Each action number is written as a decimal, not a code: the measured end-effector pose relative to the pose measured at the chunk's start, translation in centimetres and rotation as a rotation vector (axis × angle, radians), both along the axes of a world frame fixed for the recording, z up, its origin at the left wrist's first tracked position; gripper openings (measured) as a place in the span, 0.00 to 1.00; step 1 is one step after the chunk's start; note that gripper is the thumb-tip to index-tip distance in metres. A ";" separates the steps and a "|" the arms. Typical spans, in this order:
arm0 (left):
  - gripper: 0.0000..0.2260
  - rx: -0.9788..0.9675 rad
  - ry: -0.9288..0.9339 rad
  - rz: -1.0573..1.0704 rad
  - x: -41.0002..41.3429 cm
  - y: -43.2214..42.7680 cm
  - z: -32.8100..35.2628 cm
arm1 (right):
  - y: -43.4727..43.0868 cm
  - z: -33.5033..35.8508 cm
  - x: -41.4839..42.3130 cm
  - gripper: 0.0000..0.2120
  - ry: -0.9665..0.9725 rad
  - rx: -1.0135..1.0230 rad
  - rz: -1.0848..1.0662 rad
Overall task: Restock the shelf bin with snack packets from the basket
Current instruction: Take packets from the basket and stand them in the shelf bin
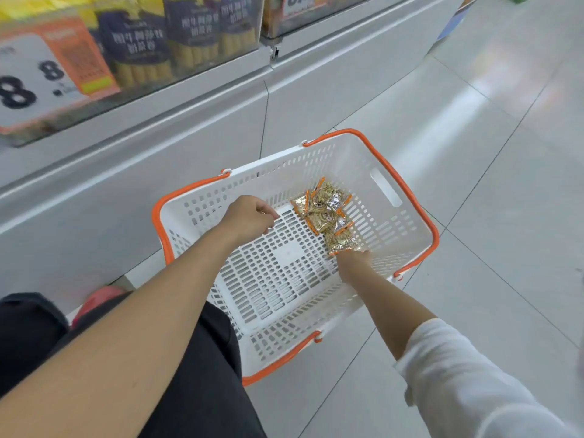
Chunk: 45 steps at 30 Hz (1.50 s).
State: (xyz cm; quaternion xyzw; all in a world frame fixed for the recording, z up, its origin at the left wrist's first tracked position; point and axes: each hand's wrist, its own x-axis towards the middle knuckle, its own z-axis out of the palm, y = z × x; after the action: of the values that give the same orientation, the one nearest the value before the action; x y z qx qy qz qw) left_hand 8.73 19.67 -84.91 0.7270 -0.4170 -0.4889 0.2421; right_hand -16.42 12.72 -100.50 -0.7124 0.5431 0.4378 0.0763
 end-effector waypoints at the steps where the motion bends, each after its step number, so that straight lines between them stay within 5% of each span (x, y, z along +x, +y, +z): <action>1: 0.07 0.000 0.002 0.000 -0.1 0.0 0.0 | 0.0 0.0 0.0 0.20 -0.048 -0.024 -0.044; 6: 0.06 0.002 0.017 0.003 -0.1 0.1 -0.2 | -1.1 1.6 1.1 0.06 -0.235 -0.091 -0.248; 11: 0.07 -0.002 0.026 0.005 -0.5 0.0 -0.1 | -2.8 -2.9 -0.8 0.31 -0.035 0.227 -0.150; 17: 0.06 -0.013 0.034 -0.002 -0.6 -0.1 -0.5 | 0.1 -1.2 0.3 0.19 -0.134 0.206 -0.014; 20: 0.06 -0.013 0.041 0.013 -0.5 -0.2 -0.5 | -0.4 -0.1 1.6 0.04 -0.285 0.116 -0.041; 24: 0.07 -0.032 0.049 0.078 -0.2 -0.4 -0.3 | -0.5 3.0 4.1 0.11 -0.787 -0.056 -0.289; 29: 0.12 -0.036 0.086 0.200 0.7 -0.2 1.4 | 0.0 11.7 8.3 0.13 -1.314 0.008 -0.491; 40: 0.10 -0.232 0.217 0.252 6.3 2.3 14.1 | -0.2 28.6 15.6 0.09 -1.641 0.120 -0.451; 45: 0.12 -0.399 0.199 0.318 8.4 3.2 21.2 | 0.3 36.7 17.9 0.09 -1.713 -0.016 -0.280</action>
State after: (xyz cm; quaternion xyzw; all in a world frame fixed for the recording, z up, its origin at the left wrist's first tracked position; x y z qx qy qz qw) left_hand 17.12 22.88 -63.75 0.6696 -0.3596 -0.4221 0.4941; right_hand 1.47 13.05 -63.83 -0.7238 0.3841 -0.2667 0.5073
